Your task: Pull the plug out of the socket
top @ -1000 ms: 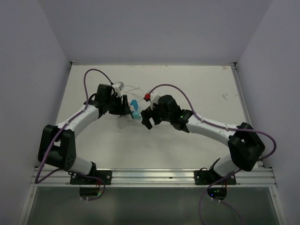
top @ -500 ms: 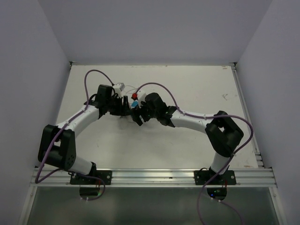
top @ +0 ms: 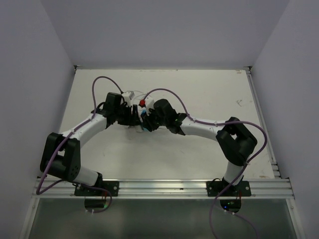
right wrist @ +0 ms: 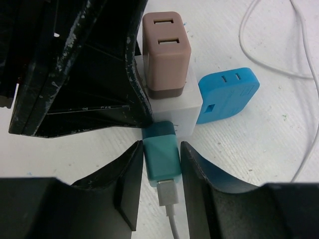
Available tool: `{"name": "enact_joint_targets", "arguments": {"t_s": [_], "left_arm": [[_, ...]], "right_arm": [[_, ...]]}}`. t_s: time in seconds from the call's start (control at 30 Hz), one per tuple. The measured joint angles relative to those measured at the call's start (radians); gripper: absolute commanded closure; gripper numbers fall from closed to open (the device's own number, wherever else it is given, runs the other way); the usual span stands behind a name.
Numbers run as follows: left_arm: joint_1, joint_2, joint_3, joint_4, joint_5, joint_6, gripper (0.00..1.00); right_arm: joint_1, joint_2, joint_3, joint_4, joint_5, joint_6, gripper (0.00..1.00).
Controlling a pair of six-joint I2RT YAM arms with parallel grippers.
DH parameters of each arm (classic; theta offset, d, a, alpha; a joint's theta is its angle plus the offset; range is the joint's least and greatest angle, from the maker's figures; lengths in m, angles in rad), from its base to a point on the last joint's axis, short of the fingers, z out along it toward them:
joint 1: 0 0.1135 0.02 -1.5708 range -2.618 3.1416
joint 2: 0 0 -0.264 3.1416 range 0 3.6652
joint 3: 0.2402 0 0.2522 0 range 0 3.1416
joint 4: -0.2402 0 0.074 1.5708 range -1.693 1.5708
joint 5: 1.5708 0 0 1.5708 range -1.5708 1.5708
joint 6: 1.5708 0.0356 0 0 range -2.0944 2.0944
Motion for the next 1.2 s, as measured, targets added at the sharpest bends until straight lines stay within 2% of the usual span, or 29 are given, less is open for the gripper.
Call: {"name": "enact_joint_targets", "arguments": {"t_s": [0.1, 0.2, 0.47, 0.57, 0.6, 0.67, 0.7, 0.73, 0.77, 0.8, 1.2], "left_arm": [[-0.001, -0.006, -0.006, 0.002, -0.003, -0.001, 1.0], [-0.001, -0.009, -0.011, 0.003, -0.008, -0.001, 1.0], [-0.001, -0.015, -0.014, 0.009, -0.016, -0.001, 1.0], [-0.001, -0.015, -0.015, 0.009, -0.018, -0.001, 1.0], [-0.001, -0.015, -0.015, 0.009, -0.018, -0.002, 1.0], [-0.001, -0.016, -0.015, 0.009, -0.019, -0.002, 1.0], [-0.001, -0.016, -0.016, 0.009, -0.019, 0.0, 1.0], [-0.001, -0.017, -0.016, 0.011, -0.023, 0.0, 1.0], [-0.001, -0.017, -0.016, 0.014, -0.028, 0.0, 1.0], [-0.001, -0.017, -0.016, 0.015, -0.028, 0.0, 1.0], [-0.03, -0.035, -0.026, 0.008, -0.07, -0.014, 1.0]], "right_arm": [[0.0, 0.0, 0.0, 0.0, -0.009, 0.001, 0.49], [0.0, 0.007, 0.0, -0.002, -0.016, -0.001, 0.44], [0.0, 0.041, 0.0, -0.022, -0.031, -0.002, 0.44], [0.0, 0.043, 0.0, -0.027, -0.032, -0.002, 0.51], [0.0, 0.043, 0.0, -0.027, -0.032, -0.002, 0.6], [0.0, 0.043, 0.0, -0.027, -0.031, -0.007, 0.69], [0.0, 0.043, 0.0, -0.029, -0.034, -0.008, 0.81], [-0.001, 0.043, 0.0, -0.031, -0.038, -0.012, 0.85], [0.0, 0.043, 0.0, -0.03, -0.039, -0.012, 0.95], [0.0, 0.043, 0.0, -0.03, -0.039, -0.011, 0.99], [-0.006, -0.007, -0.074, 0.007, -0.044, -0.002, 1.0]]}}
